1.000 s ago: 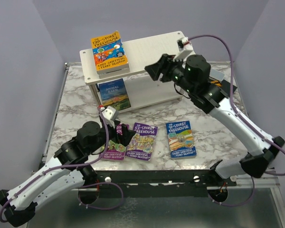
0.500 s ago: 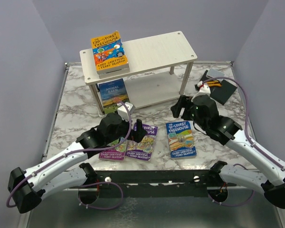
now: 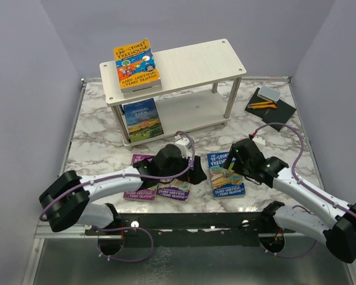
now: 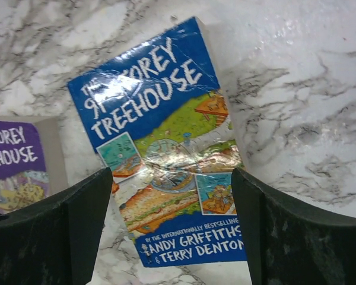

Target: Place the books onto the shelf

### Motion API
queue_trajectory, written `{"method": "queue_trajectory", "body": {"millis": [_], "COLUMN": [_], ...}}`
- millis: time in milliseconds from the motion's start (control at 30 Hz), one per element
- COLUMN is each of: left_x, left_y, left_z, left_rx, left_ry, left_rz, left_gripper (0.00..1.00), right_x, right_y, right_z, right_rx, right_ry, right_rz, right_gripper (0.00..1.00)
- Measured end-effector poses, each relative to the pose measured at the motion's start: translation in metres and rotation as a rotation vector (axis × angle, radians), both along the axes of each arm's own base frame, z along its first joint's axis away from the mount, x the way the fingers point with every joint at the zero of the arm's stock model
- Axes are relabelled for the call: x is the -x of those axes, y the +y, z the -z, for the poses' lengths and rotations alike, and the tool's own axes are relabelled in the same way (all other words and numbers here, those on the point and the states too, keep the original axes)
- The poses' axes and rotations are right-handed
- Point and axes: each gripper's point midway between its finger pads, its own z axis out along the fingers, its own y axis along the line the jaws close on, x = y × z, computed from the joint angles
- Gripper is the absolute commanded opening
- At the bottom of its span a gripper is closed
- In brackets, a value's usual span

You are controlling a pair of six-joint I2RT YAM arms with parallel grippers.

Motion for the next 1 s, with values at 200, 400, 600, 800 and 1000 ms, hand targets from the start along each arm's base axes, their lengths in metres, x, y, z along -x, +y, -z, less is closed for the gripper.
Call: {"method": "queue_trajectory", "body": {"millis": [200,400,600,800,1000], "left_x": [0.007,-0.001,-0.011,-0.019,-0.025], "left_y": [-0.023,-0.036,-0.050,-0.065,-0.074], "left_z": [0.039,0.051,0.061,0.067,0.069], "left_rx": [-0.037,-0.017,-0.005,0.009,0.026], "left_ry": [0.105,0.151,0.178,0.199,0.196], "left_rz": [-0.001,-0.048,-0.079,-0.095,-0.113], "left_gripper": [0.99,0.99,0.99,0.99,0.99], "right_x": [0.009,0.016,0.031,0.034,0.037], "right_y": [-0.017,-0.029,-0.028,-0.024,-0.019], "right_z": [0.026,0.039,0.058,0.063,0.065], "right_rx": [-0.002,0.001,-0.016,-0.054,-0.109], "right_ry": [0.072,0.113,0.171,0.177,0.172], "right_rz": [0.080,0.131,0.119,0.114,0.119], "right_gripper": [0.87,0.87,0.82,0.71,0.48]}}
